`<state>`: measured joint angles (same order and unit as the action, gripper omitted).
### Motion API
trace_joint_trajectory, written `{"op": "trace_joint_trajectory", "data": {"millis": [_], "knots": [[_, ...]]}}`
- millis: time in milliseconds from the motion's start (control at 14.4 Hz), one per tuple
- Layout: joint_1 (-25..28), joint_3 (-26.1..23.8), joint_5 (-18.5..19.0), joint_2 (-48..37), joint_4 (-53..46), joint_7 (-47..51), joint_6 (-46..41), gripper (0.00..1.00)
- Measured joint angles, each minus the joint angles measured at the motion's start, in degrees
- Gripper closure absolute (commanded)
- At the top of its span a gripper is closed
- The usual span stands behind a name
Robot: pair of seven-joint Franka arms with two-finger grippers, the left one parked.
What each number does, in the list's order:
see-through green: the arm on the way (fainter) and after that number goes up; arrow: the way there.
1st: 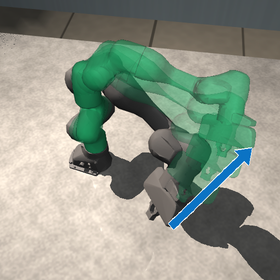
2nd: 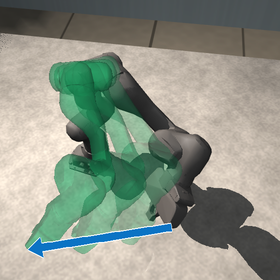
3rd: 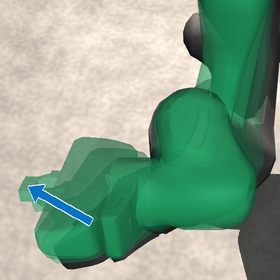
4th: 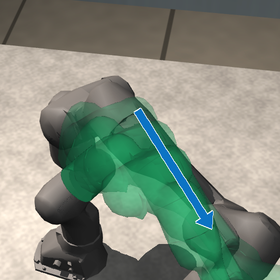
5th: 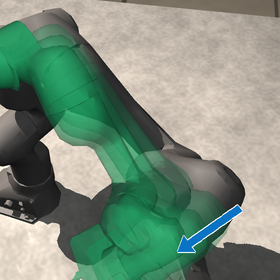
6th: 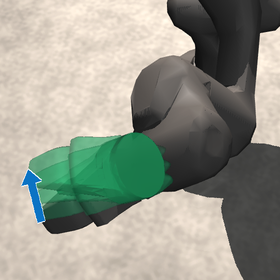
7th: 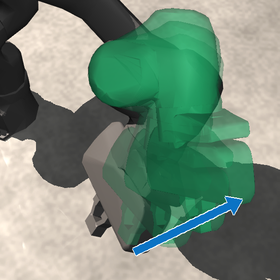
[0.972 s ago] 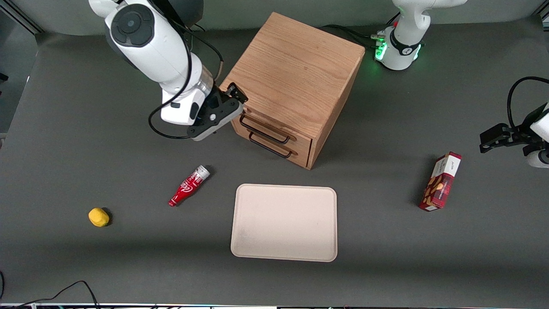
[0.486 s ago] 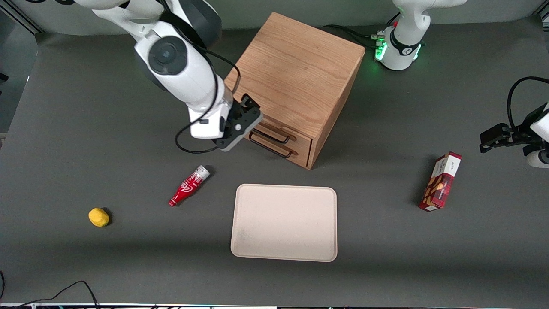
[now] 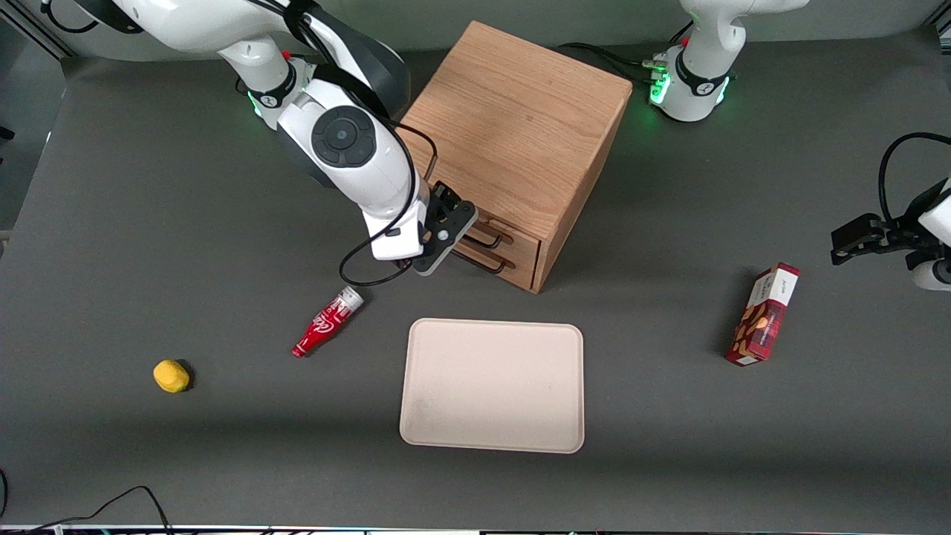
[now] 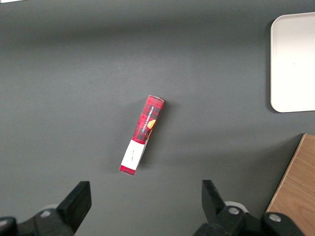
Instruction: Open upper drawer
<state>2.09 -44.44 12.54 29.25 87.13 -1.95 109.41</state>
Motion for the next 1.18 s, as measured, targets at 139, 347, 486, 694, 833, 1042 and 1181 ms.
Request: {"op": "trace_joint_trajectory", "data": {"millis": [139, 347, 486, 694, 833, 1042, 1181], "knots": [[0.02, -0.01, 1.82, 0.52, 0.28, -0.19, 0.15, 0.0], [0.06, -0.04, 3.4, 1.84, 1.31, -0.35, 1.58, 0.0], [0.03, 0.0, 4.47, 2.75, 1.69, -0.73, 2.58, 0.0], [-0.61, 0.39, 5.08, 3.01, 1.39, -3.82, 3.07, 0.0], [-1.16, 1.39, 5.12, 3.01, 1.0, -5.71, 3.28, 0.0], [-1.64, 4.49, 5.13, 3.05, -0.6, -8.49, 3.49, 0.0], [-1.98, 6.79, 5.13, 3.27, -1.91, -9.44, 3.69, 0.0]]}}
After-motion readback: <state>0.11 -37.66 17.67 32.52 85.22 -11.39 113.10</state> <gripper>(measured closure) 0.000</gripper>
